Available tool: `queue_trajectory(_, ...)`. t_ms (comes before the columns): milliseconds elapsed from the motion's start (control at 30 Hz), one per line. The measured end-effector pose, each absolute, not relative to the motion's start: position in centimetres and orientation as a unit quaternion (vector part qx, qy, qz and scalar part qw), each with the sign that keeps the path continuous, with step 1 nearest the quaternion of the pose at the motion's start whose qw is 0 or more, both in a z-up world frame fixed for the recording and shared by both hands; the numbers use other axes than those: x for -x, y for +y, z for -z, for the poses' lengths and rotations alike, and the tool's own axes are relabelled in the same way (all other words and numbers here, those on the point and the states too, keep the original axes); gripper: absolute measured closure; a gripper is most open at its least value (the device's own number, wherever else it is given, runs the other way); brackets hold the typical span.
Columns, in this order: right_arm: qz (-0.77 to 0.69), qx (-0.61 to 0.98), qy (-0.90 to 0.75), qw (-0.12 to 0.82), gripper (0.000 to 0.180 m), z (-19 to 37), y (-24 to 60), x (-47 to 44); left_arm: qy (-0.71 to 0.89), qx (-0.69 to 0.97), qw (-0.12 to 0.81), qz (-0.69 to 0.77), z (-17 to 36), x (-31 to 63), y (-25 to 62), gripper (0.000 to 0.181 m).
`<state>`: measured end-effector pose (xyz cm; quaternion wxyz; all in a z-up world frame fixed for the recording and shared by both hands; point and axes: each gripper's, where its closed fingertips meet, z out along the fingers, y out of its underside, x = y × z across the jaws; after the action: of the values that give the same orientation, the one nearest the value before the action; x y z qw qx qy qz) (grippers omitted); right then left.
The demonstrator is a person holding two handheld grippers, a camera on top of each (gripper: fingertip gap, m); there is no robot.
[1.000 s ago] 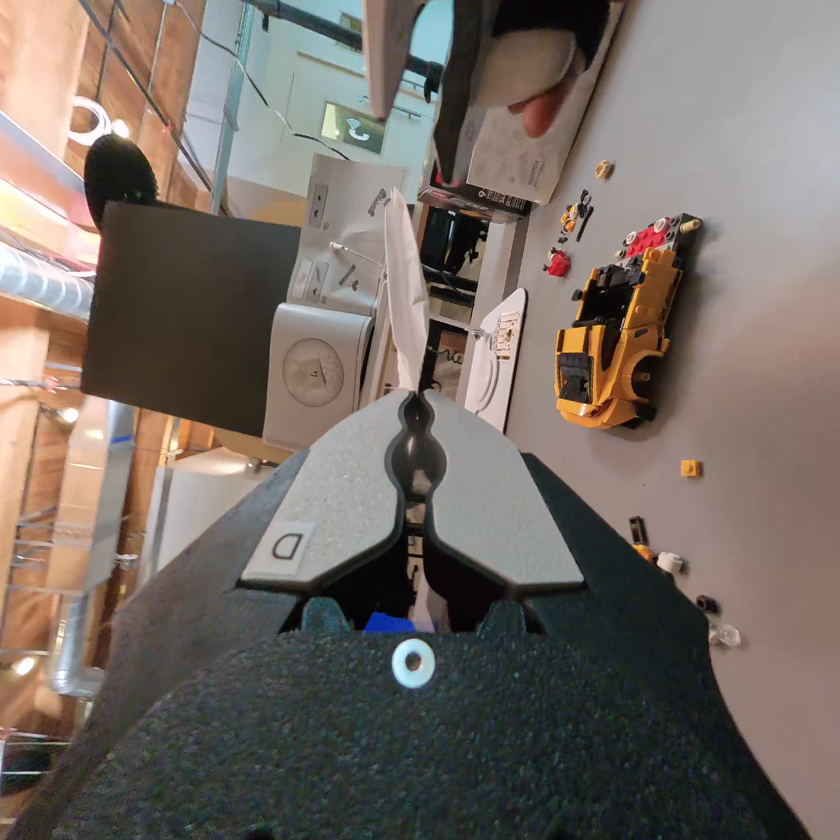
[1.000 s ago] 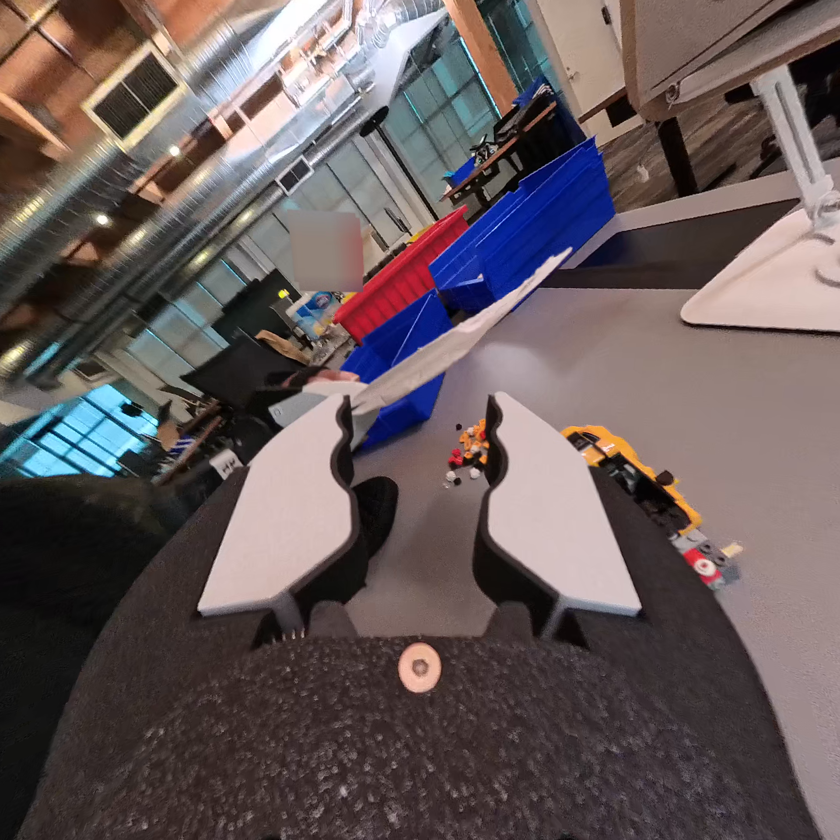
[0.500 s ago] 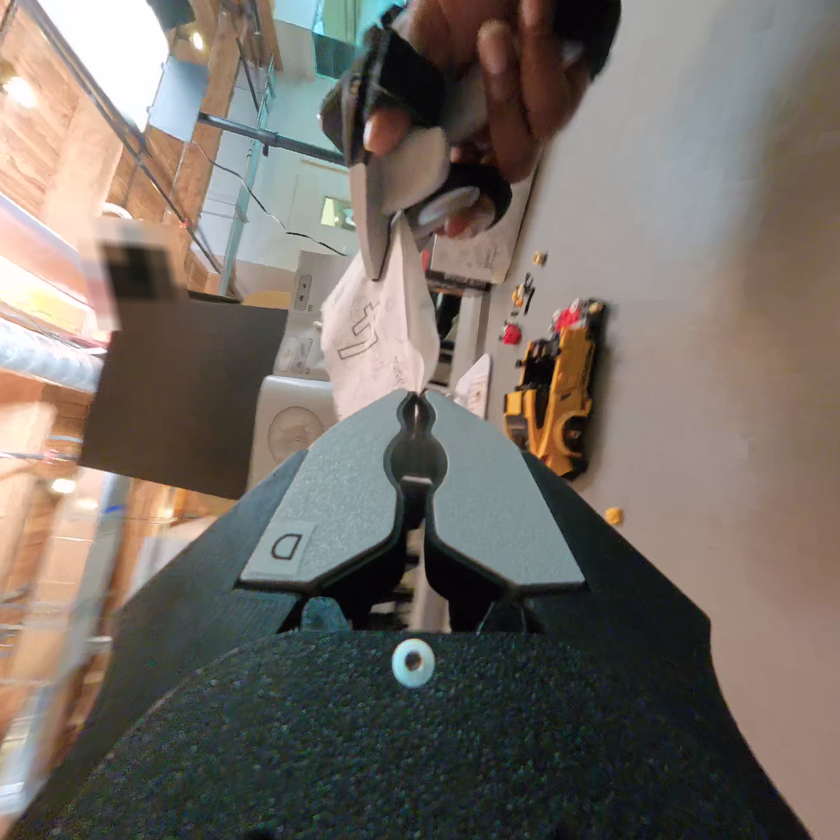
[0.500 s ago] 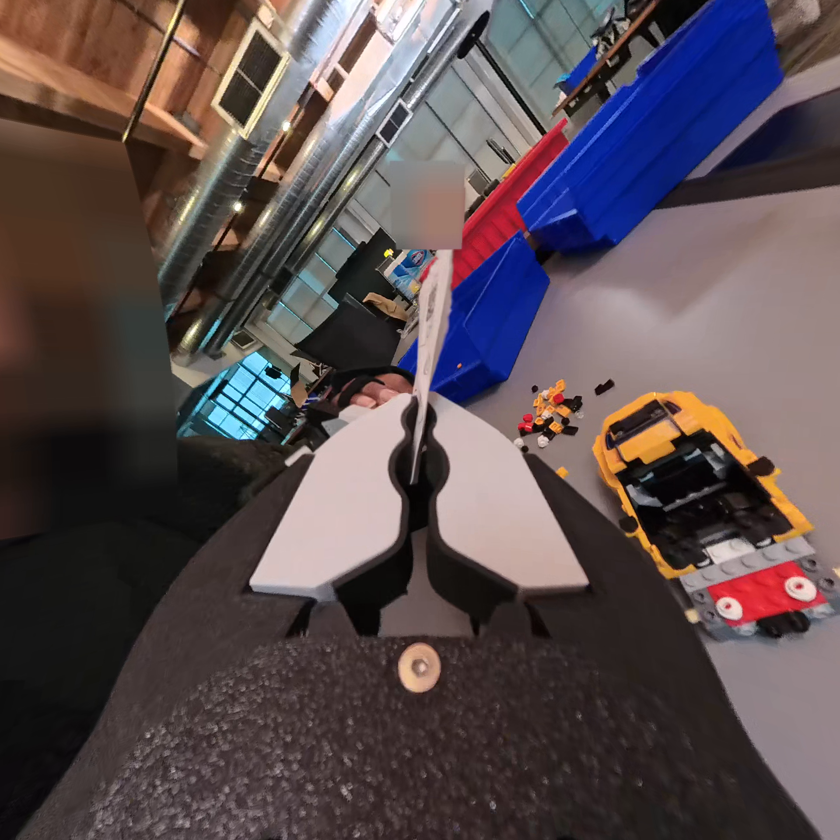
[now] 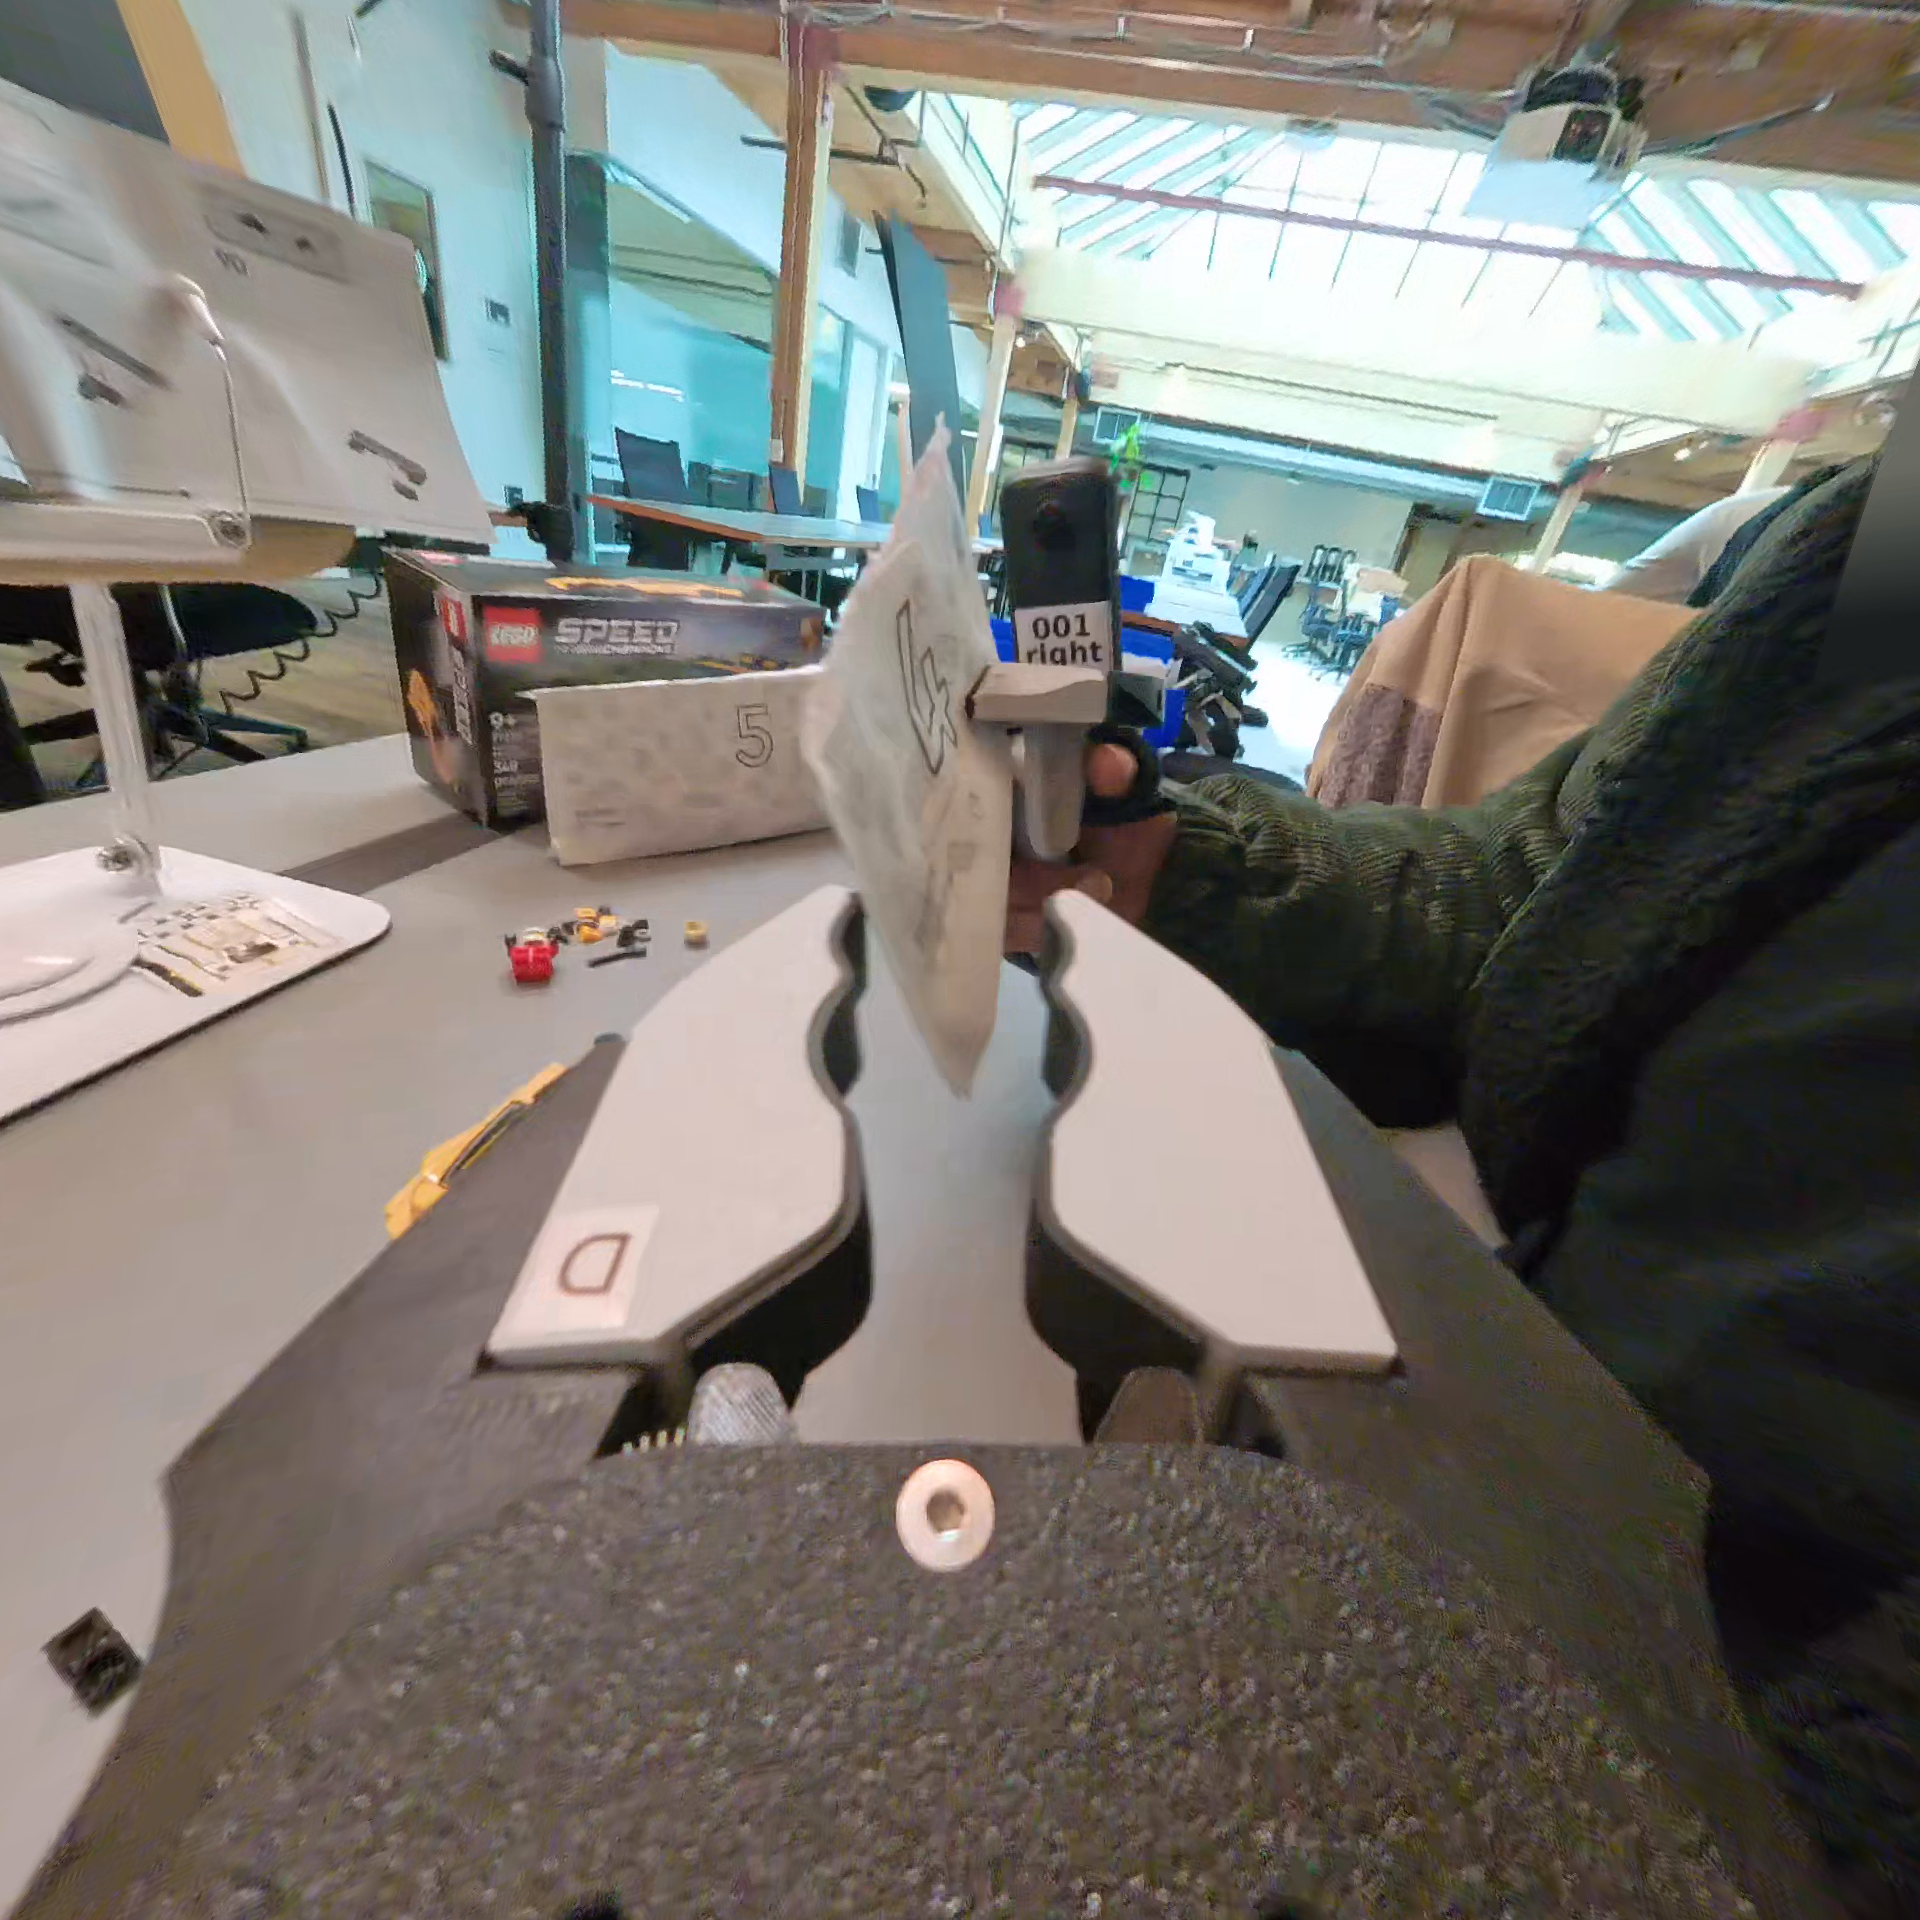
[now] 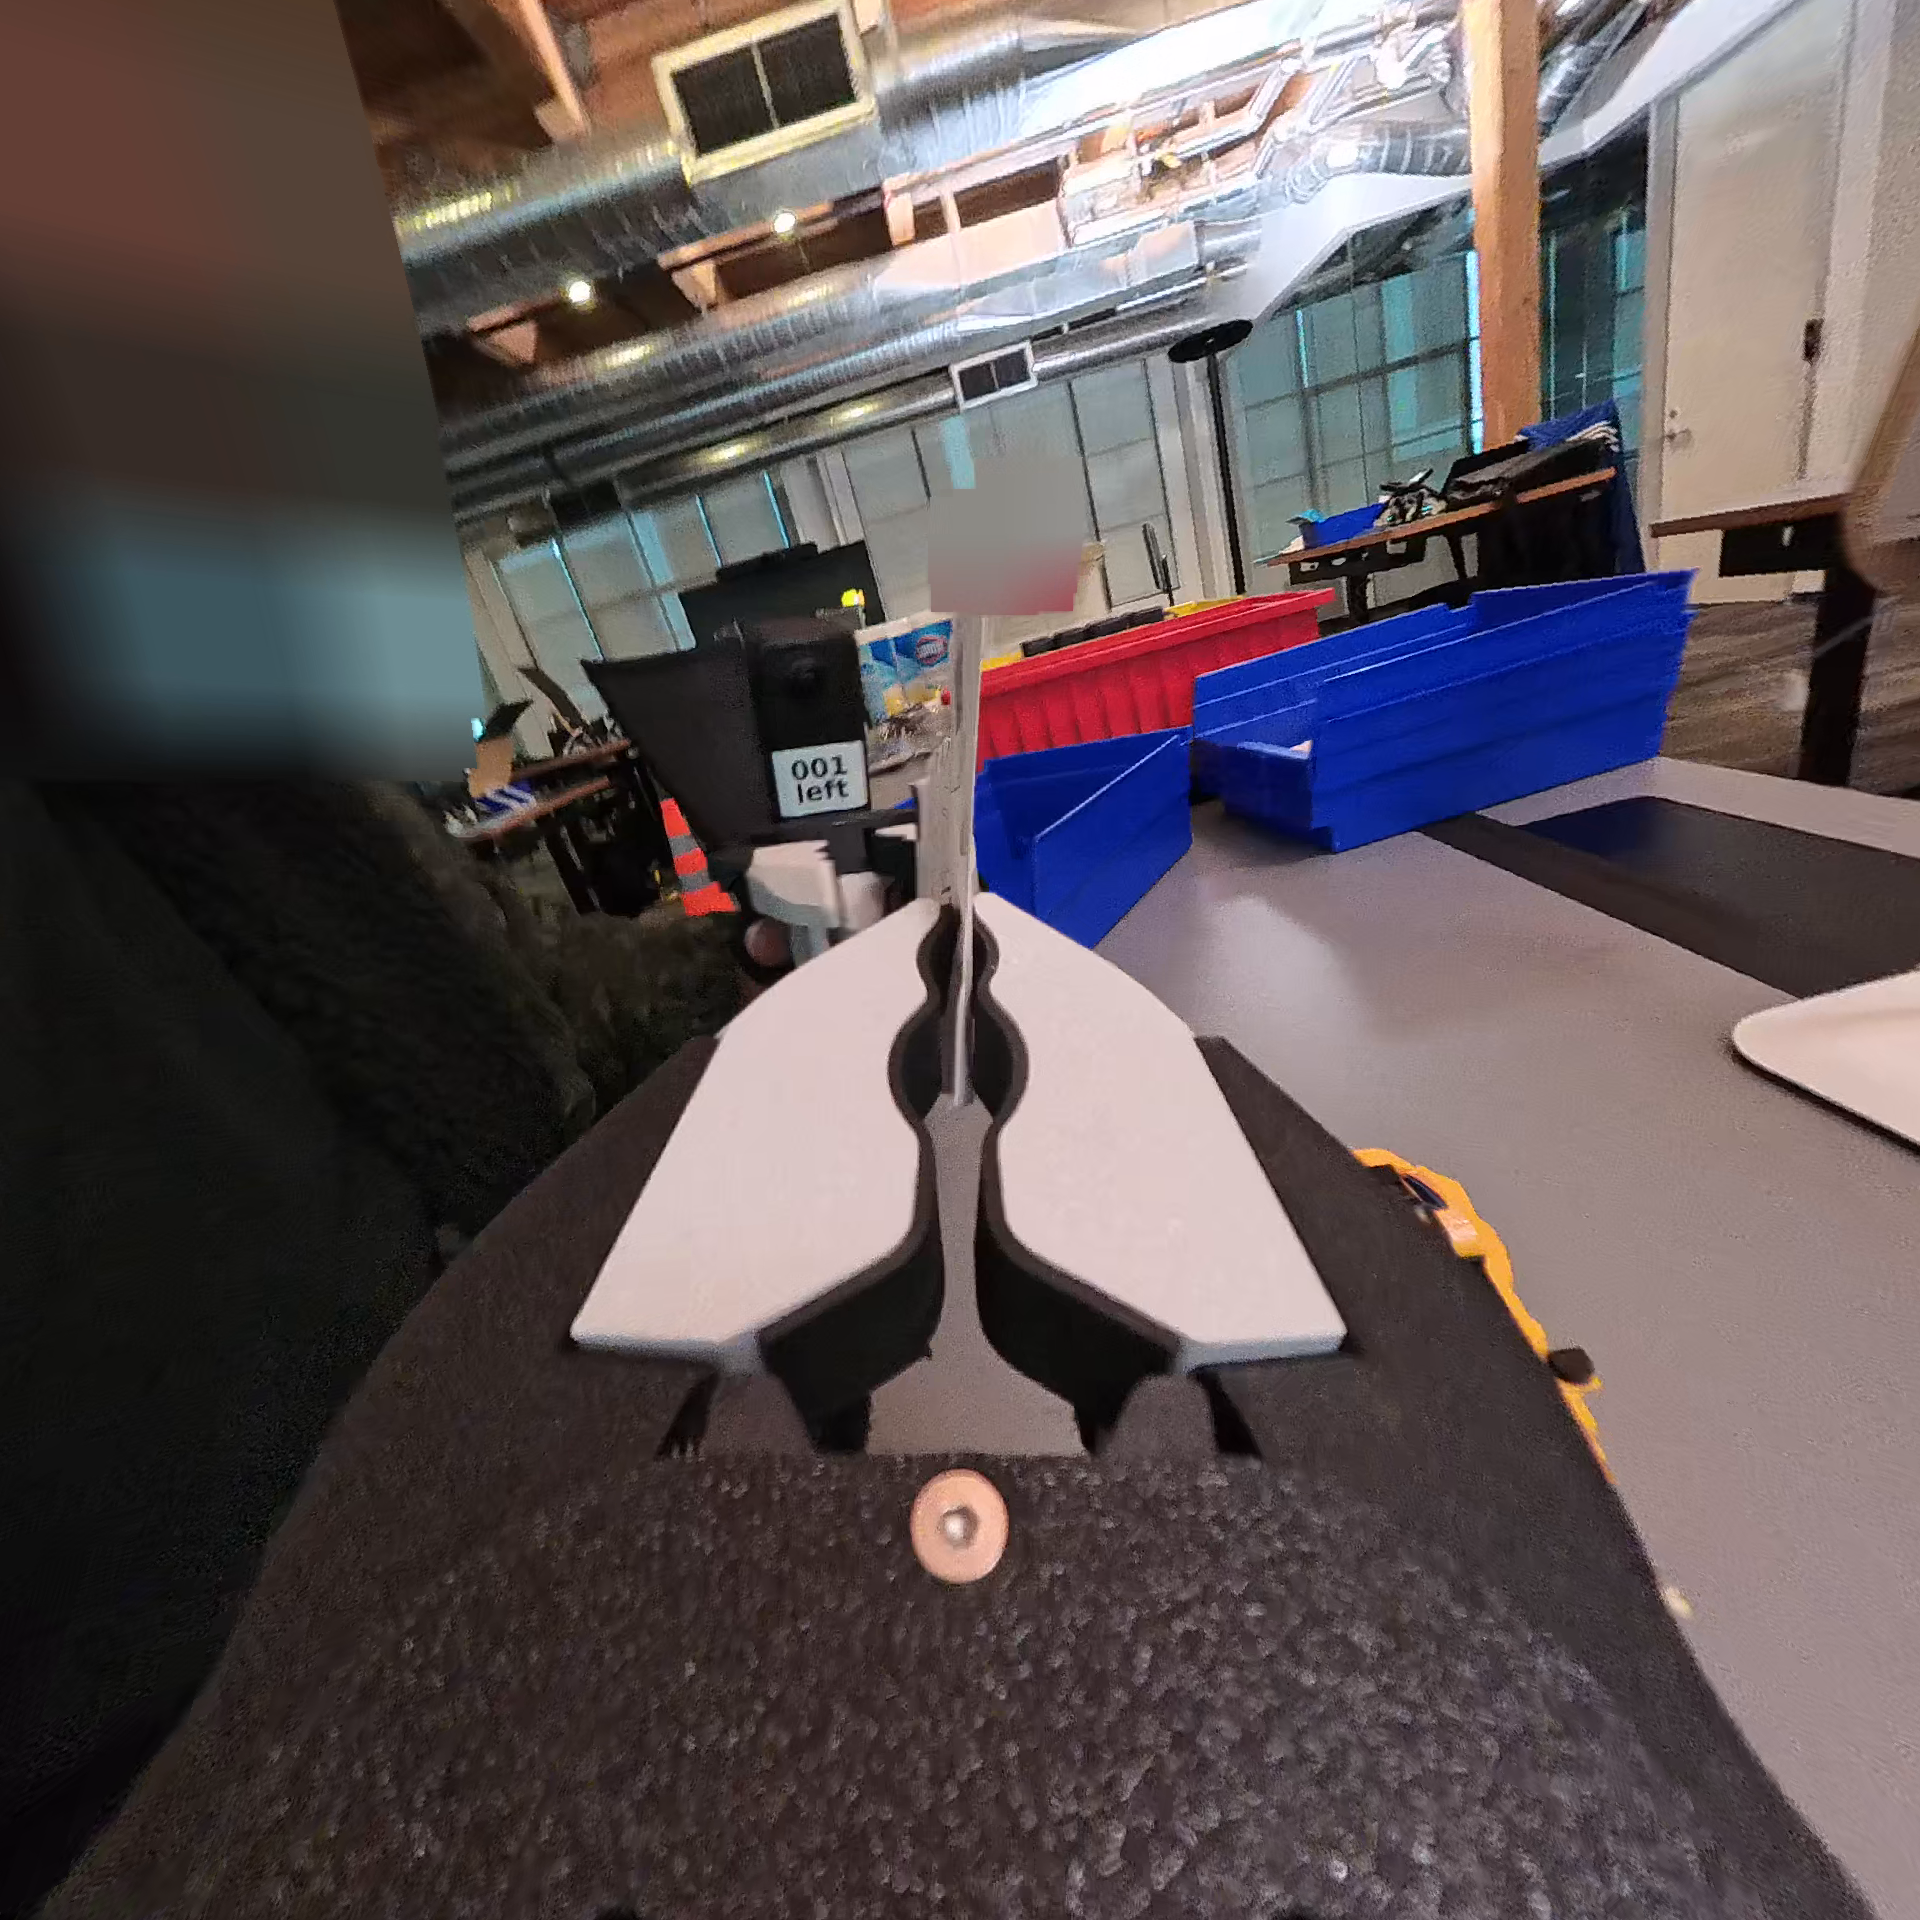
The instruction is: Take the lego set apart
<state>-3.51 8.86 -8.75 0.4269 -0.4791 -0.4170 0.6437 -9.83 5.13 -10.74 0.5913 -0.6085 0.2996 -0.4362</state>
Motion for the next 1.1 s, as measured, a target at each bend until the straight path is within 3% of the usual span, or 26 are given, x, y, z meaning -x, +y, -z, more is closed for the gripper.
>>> queue_trajectory(67,-0.632,0.472,-0.441,0.427,0.180,9.3,8.0,4.0,0.322,0.608,0.586,0.428,11.2,9.4,4.7,0.181)
queue_trajectory(433,-0.549,0.493,-0.530,0.418,0.166,12.2,7.5,3.9,0.395,0.636,0.508,0.427,14.4,10.4,3.9,0.181)
queue_trajectory(500,-0.551,0.494,-0.536,0.406,0.167,12.5,7.2,3.8,0.396,0.639,0.497,0.435,14.7,10.4,3.9,0.181)
queue_trajectory(567,-0.547,0.495,-0.548,0.393,0.180,13.0,6.9,3.7,0.400,0.641,0.487,0.439,15.1,10.3,3.8,0.181)
queue_trajectory(1100,-0.563,0.505,-0.533,0.380,0.180,13.6,7.1,3.3,0.362,0.662,0.496,0.430,15.5,11.2,5.4,0.181)
